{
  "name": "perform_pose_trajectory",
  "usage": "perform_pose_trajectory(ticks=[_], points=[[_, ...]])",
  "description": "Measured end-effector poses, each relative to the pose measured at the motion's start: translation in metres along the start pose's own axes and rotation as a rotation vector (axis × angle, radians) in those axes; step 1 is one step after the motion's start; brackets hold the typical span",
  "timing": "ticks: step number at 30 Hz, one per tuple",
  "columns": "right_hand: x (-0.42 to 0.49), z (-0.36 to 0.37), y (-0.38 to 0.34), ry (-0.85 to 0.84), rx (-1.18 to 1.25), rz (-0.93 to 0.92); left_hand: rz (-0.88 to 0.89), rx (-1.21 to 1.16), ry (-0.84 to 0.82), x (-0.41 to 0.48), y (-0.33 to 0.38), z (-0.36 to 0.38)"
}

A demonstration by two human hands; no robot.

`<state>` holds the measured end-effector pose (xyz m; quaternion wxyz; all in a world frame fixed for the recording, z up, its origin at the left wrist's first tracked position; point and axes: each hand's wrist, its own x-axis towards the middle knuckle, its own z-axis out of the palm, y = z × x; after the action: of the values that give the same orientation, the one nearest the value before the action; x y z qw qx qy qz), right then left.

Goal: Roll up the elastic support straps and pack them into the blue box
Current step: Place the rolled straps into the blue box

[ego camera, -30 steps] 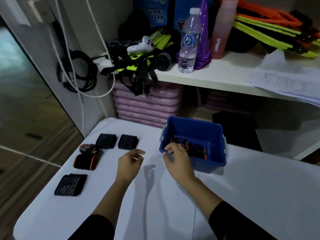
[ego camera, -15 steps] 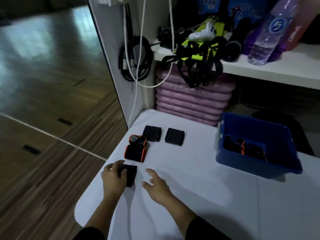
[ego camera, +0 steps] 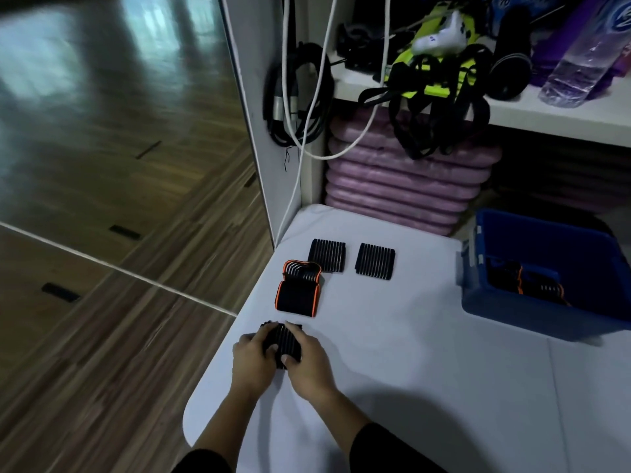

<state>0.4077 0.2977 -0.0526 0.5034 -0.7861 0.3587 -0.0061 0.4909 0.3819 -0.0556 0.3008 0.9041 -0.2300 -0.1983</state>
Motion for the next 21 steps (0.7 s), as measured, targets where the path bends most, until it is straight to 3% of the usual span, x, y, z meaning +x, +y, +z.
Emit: perform_pose_trajectory(ticks=[11, 21], points=[[0.006, 0.014, 0.020, 0.111, 0.095, 0.026, 0.092, -0.194, -0.052, -0.010, 0.005, -0.005], [-0.016, -0.047, 0.042, 0.144, 0.243, -0.045, 0.119, -0.471, -0.160, -0.023, 0.049, 0.007]])
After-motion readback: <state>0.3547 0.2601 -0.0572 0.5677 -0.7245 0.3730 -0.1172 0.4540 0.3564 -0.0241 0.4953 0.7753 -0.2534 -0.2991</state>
